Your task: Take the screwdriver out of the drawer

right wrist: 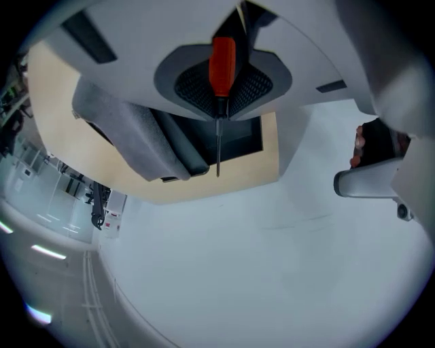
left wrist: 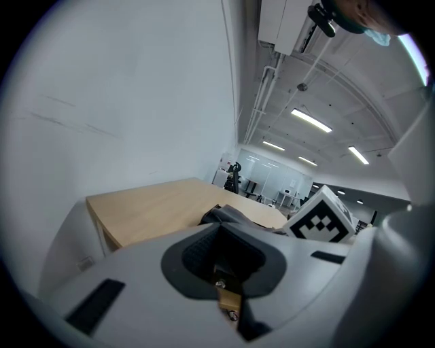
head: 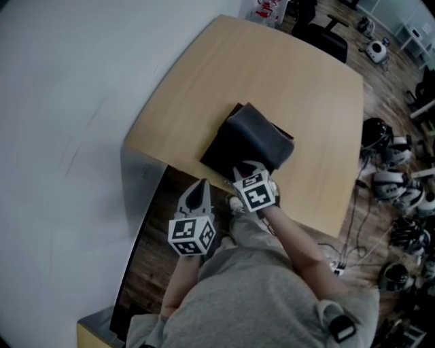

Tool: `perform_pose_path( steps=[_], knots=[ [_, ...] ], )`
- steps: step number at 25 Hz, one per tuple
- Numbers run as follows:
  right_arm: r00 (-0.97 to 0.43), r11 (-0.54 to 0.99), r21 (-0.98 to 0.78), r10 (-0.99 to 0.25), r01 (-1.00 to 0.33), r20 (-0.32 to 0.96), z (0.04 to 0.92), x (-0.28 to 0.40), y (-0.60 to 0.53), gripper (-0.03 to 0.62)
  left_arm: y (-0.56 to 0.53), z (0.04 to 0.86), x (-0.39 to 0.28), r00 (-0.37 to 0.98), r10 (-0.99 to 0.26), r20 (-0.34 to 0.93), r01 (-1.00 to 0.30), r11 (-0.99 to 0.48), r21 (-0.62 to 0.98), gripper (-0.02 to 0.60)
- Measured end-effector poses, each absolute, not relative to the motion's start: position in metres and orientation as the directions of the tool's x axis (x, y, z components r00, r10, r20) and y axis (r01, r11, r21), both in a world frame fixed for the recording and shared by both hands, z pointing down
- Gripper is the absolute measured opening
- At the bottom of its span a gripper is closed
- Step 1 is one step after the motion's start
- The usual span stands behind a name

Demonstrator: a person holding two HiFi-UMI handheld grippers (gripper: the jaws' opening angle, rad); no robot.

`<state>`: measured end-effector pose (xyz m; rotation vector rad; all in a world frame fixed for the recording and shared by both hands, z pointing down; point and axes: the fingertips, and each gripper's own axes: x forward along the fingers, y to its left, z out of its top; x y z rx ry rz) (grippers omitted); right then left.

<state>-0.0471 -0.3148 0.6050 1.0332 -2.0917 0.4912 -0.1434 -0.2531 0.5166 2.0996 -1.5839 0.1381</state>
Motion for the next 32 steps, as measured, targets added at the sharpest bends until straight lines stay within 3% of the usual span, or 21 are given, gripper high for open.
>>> perform_pose_path(
  steps=[19, 32],
  knots=[
    [-0.431, 0.492, -0.049, -0.705, -0.869, 0.562, 0.528, -0.017, -0.234, 0.066, -0.184, 0.498, -0.124, 0.369, -0.869, 0.329, -0.913, -0.274, 0.301, 0.000],
    [-0.442, 0.472, -0.075, -0.742, -0.878, 0.505, 0.523, 0.008, -0.178, 0.066, -0.142, 0.497, -0.103, 0.405, -0.855, 0.325, -0.903, -0.319, 0.287, 0.000]
  ],
)
